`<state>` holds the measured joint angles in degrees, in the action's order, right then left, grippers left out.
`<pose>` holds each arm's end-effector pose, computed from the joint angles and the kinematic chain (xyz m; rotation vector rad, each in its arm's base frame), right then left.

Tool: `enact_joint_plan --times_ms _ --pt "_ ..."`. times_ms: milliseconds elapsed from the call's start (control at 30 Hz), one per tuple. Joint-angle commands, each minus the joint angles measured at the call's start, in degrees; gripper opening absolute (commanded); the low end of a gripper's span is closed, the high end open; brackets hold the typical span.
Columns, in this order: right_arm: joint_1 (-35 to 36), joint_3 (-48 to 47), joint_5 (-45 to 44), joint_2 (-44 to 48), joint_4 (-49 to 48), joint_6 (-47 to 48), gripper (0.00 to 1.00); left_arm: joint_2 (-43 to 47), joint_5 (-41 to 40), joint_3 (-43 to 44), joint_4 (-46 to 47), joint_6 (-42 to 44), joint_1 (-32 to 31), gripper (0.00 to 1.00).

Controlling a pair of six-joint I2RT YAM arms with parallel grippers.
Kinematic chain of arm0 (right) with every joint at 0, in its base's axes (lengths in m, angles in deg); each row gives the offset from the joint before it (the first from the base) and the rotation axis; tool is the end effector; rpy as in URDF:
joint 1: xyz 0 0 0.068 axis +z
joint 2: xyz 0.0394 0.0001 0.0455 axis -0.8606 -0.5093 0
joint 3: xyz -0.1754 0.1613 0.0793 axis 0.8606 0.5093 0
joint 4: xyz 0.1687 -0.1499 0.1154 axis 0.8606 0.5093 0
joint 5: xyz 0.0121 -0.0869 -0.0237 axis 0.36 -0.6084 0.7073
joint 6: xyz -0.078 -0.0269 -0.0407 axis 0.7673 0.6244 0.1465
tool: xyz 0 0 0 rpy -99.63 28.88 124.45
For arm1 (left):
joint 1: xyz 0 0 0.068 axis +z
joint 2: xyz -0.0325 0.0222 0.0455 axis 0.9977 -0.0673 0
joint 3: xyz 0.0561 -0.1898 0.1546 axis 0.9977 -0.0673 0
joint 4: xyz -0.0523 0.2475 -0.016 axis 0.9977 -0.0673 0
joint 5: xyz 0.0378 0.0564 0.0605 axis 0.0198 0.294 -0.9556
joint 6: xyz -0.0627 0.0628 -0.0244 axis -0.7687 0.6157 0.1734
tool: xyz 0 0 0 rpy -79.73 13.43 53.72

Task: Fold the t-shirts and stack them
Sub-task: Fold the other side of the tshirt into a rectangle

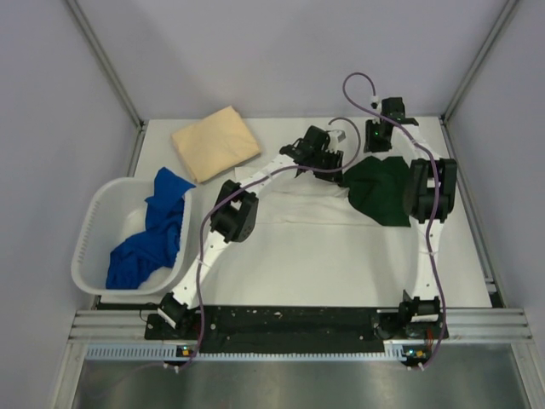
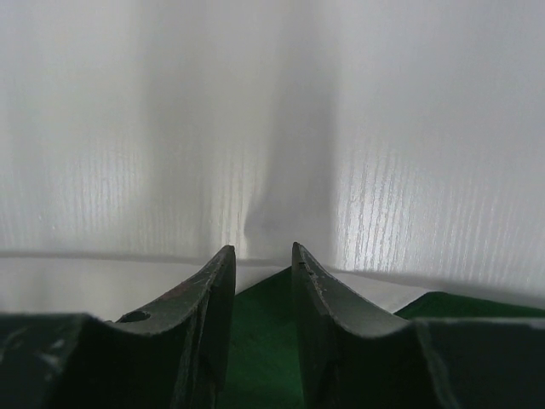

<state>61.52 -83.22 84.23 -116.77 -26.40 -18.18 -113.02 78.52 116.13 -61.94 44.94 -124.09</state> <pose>0.5315 0.0288 0.1356 -0.0541 2.4798 0.1629 0.4442 -0.3899 0.1218 0.6612 2.3297 -0.9672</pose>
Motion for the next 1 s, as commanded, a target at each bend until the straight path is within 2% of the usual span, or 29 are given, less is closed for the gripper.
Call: enact_joint_plan --times_ms 0,233,333,467,533,633,833,967 --pt "0.24 -2.01 -1.26 -0.91 -0.67 -0.88 0.32 -0.99 -0.93 2.70 2.90 -0.76 -0.28 0.36" --pt "0.24 -0.61 -1.89 -1.26 -0.50 -0.61 0.30 -1.17 -0.50 4.10 3.25 -0.24 -0.19 0.28" --pt "0.24 -0.08 -0.84 -1.35 -0.32 -0.97 0.24 -1.08 -1.11 4.72 3.16 0.38 -0.19 0.20" --pt "0.15 0.01 -0.39 -1.17 0.29 -0.88 0.18 -1.17 -0.76 4.72 3.08 0.73 -0.19 0.01" --pt "0.24 -0.51 -0.48 -0.91 0.82 -0.79 0.10 -1.08 -0.58 4.81 2.90 0.82 -0.10 0.00" --pt "0.15 -1.13 -0.57 -0.55 1.35 -0.61 0.08 -0.91 -0.06 5.16 2.73 1.26 -0.01 0.00" --pt "0.15 -0.96 -3.29 -0.38 2.31 -0.44 0.20 -0.12 -0.14 6.30 2.29 2.67 0.07 0.00" --pt "0.33 -0.17 -1.80 -1.70 2.31 -1.23 0.20 -0.64 0.03 6.04 1.93 1.96 0.07 0.00"
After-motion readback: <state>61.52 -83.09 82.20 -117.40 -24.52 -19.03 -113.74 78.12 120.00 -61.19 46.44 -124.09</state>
